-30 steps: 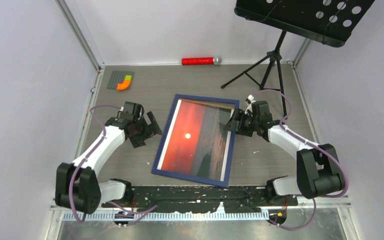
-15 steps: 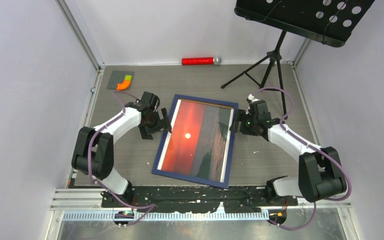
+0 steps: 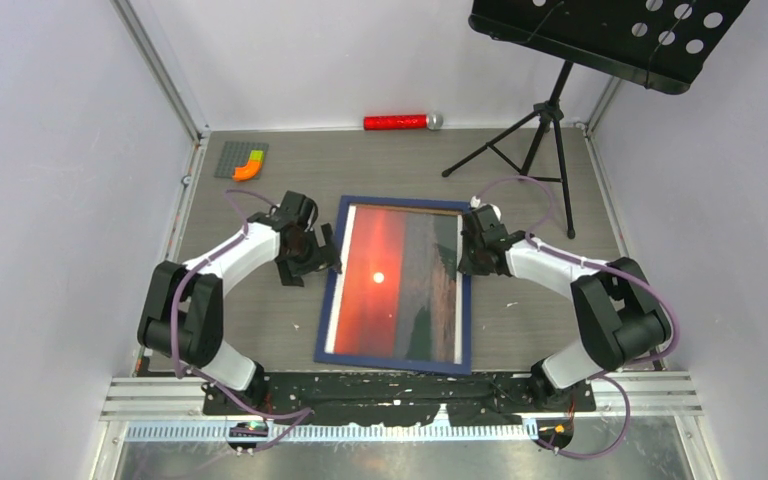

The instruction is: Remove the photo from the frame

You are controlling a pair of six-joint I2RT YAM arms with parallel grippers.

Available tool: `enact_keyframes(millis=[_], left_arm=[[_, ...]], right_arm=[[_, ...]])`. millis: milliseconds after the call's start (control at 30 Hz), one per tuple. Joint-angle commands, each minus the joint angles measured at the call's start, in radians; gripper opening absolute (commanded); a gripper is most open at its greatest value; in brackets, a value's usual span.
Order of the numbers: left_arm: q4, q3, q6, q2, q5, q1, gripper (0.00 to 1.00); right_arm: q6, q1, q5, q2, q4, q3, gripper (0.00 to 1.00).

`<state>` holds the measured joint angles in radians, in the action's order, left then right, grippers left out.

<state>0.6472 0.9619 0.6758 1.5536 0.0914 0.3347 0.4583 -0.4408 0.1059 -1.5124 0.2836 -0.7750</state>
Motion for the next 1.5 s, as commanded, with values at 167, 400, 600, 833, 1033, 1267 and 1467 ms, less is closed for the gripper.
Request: enact_keyframes(millis=[167, 400, 600, 833, 1033, 1267, 1467], left_arm=[[-0.026, -0.026, 0.011, -0.107, -0.002, 0.003, 1.0], [-0.025, -0.024, 0.009, -0.109, 0.01, 0.003, 1.0], [-0.022, 0.008, -0.004, -0.051, 0.035, 0.04, 1.0], [0.033, 0.111, -0.015, 0.088, -0.017, 0.139, 1.0], [0.063, 0.215, -0.008, 0.192, -0.047, 0.197, 0.96], [0.072, 0.173, 0.029, 0.136, -0.105, 0.201, 1.0], [0.021, 0.025, 0.073, -0.064, -0.096, 0.129, 1.0]], right_arm=[[-0.104, 0.081, -0.039, 0.213, 0.07, -0.068, 0.05], [-0.195, 0.291, -0.155, 0.33, 0.148, -0.046, 0.05], [-0.284, 0.399, -0.142, 0.313, 0.223, -0.056, 0.05], [-0.315, 0.483, -0.007, 0.287, 0.248, -0.084, 0.05], [-0.339, 0.484, 0.16, 0.165, 0.199, -0.088, 0.07], [-0.364, 0.45, 0.159, 0.173, 0.18, -0.115, 0.72], [-0.342, 0.183, 0.102, 0.33, 0.171, -0.141, 0.84]])
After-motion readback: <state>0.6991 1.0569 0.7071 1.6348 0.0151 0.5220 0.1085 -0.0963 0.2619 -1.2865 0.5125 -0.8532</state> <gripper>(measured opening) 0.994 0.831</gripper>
